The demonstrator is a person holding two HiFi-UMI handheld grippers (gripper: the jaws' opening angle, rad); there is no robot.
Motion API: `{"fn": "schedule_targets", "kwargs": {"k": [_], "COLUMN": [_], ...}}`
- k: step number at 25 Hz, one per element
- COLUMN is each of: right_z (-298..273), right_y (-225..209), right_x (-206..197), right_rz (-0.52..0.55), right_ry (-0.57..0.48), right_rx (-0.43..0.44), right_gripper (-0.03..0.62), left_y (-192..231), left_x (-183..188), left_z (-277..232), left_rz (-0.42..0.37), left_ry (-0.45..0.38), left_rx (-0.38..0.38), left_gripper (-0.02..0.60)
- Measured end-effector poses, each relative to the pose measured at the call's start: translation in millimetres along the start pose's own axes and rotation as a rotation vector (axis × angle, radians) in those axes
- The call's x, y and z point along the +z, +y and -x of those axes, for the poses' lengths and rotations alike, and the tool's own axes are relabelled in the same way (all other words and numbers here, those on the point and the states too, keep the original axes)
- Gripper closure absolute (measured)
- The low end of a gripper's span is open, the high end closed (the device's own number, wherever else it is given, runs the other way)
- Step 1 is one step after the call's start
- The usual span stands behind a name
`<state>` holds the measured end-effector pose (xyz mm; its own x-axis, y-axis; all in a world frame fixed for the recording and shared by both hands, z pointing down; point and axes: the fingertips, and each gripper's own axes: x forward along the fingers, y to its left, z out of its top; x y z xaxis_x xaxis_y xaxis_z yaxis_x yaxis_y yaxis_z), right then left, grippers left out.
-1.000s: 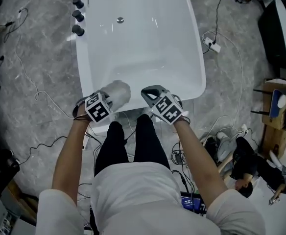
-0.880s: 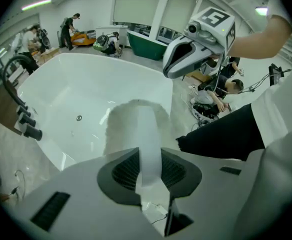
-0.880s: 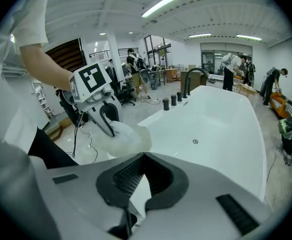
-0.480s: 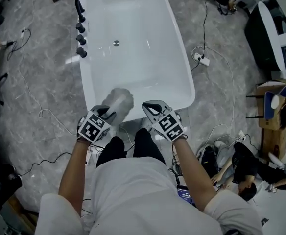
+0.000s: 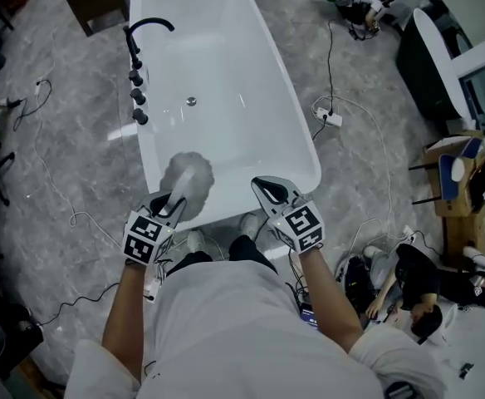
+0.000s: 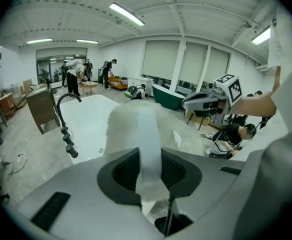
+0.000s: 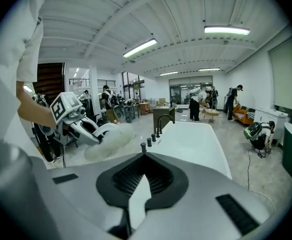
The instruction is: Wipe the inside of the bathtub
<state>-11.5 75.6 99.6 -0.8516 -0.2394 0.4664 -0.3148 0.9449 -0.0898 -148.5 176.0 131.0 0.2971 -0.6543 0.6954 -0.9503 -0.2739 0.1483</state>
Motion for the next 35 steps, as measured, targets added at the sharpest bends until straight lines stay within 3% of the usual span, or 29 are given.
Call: {"fn": "schedule_targets", "kwargs": {"k": [5,8,16,23,35], "right_z": [16.6,20.8,42.8,63.9,72.7], "right_y": [-4.9,-2.6,0.9,-1.2,-2.3], "right_x": [29.4,50.5,113.2,140.7,142.8], "right_rz": [-0.057,-0.057,-0.002,0.005,-0.009], "right_ry": [-0.111,-0.176,-0.356,-0.440,-0.467], "right_rx": [-0.071,-0.097,-0.151,-0.161,-0.177], "right_gripper": [0.576,0.576,0.576,0.576,0.576], "left_y": [9.1,11.1,6.0,-4.0,-7.3], "left_x": [35.4,52.5,105.3,143.3,154.3], "left_z": [27.8,39.5,58.0,84.6,92.4], "left_rz": [0.012,0.011,-0.079,-0.126,-0.124], "left_ry": [-0.172,-0.256,-0.404,-0.530,-0.590], "left_rx": [0.076,0.076,0.101,0.140,0.180], "left_gripper": [0.485,0.485,0.485,0.485,0.485]}}
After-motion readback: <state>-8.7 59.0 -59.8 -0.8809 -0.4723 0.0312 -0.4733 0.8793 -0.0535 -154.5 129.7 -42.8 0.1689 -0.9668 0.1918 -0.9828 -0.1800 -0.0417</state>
